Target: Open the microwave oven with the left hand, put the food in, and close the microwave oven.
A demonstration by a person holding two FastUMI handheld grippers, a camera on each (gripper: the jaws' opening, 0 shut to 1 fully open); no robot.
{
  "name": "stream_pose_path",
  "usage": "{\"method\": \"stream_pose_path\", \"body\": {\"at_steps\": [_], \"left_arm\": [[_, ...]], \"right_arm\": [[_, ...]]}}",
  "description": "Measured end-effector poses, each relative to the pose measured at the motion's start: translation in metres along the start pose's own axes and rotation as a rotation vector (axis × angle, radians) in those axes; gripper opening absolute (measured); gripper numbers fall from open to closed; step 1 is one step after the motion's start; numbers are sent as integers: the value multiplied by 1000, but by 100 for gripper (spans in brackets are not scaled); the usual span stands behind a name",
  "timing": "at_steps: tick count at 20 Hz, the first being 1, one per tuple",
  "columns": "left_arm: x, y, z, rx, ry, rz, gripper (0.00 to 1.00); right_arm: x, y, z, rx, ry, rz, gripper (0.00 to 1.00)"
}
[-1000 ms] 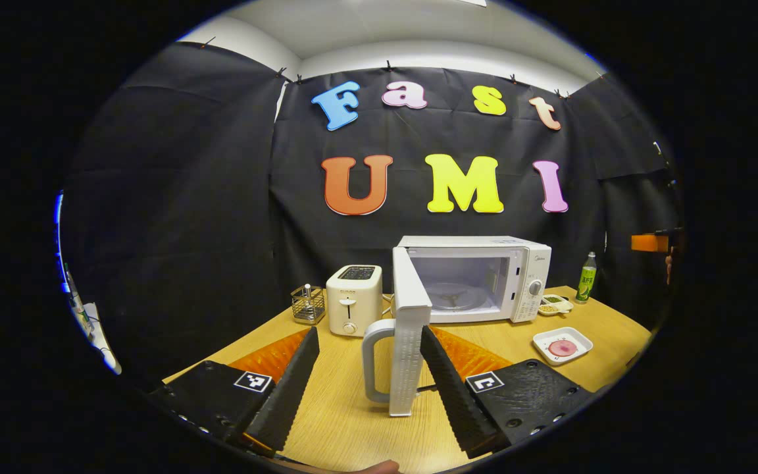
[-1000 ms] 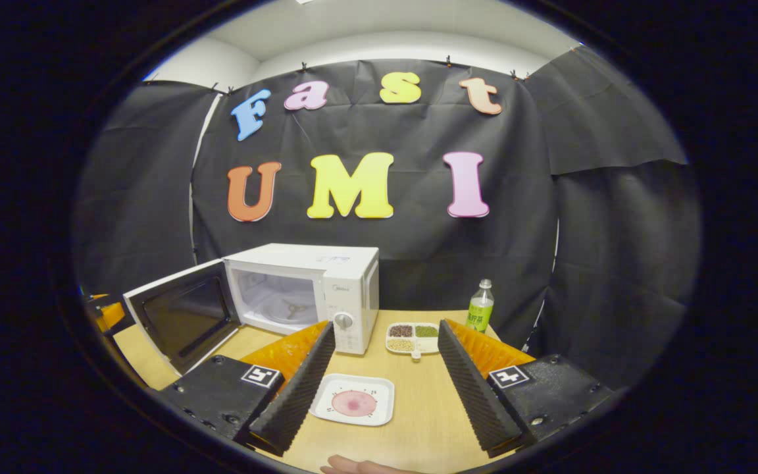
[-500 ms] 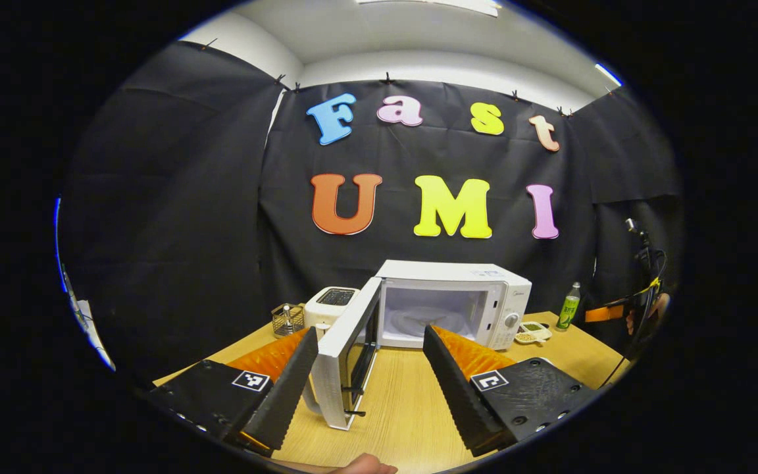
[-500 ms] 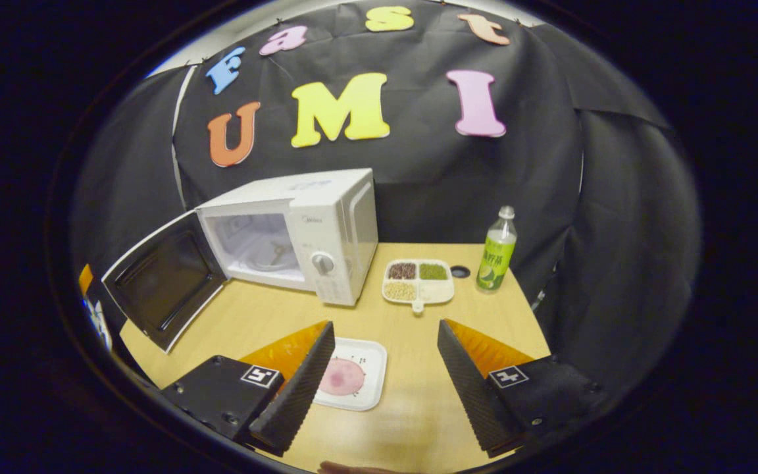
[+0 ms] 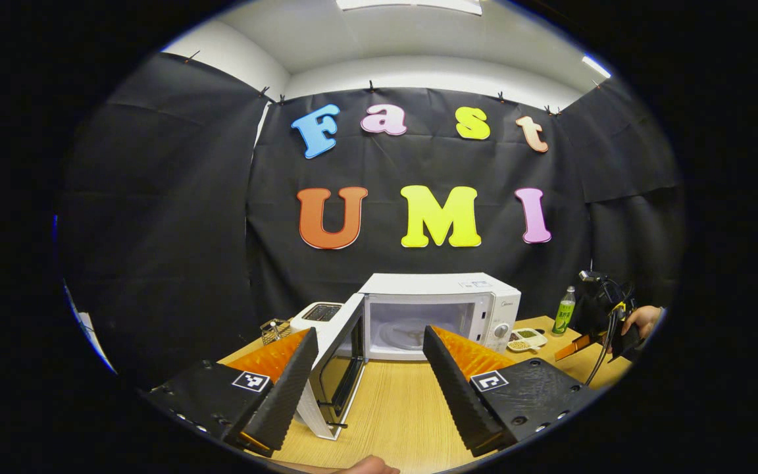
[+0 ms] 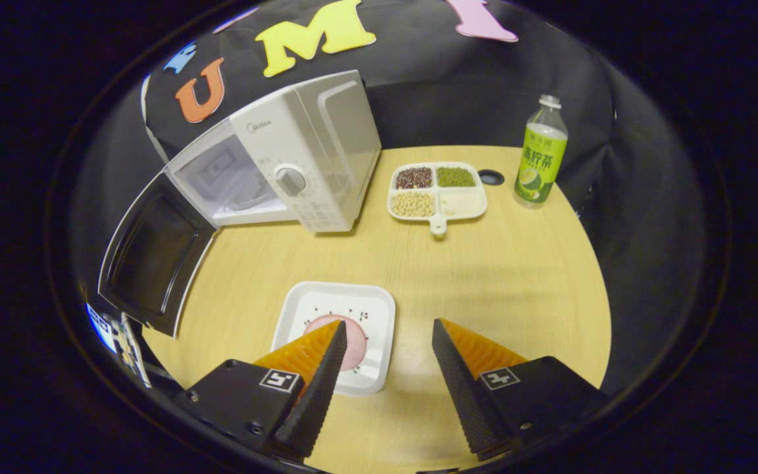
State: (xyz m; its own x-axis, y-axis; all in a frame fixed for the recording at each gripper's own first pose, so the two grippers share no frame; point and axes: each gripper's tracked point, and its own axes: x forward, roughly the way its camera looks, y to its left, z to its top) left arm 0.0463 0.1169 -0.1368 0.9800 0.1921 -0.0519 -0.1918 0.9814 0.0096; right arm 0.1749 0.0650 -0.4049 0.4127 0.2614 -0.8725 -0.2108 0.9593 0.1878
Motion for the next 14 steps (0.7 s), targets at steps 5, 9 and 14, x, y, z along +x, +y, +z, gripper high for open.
{"method": "stream_pose_path", "body": {"at_steps": [5, 9, 14], "left_arm": [[4, -3, -5, -8, 23, 10, 95], [4, -1, 0, 10, 4, 52, 95], [3, -8, -3, 34, 27, 66, 95]], "right_arm": [[26, -2, -21, 36, 142, 15, 57], [41, -1, -31, 50, 242, 51, 37], [50, 5, -48, 77, 413, 131, 0]]}}
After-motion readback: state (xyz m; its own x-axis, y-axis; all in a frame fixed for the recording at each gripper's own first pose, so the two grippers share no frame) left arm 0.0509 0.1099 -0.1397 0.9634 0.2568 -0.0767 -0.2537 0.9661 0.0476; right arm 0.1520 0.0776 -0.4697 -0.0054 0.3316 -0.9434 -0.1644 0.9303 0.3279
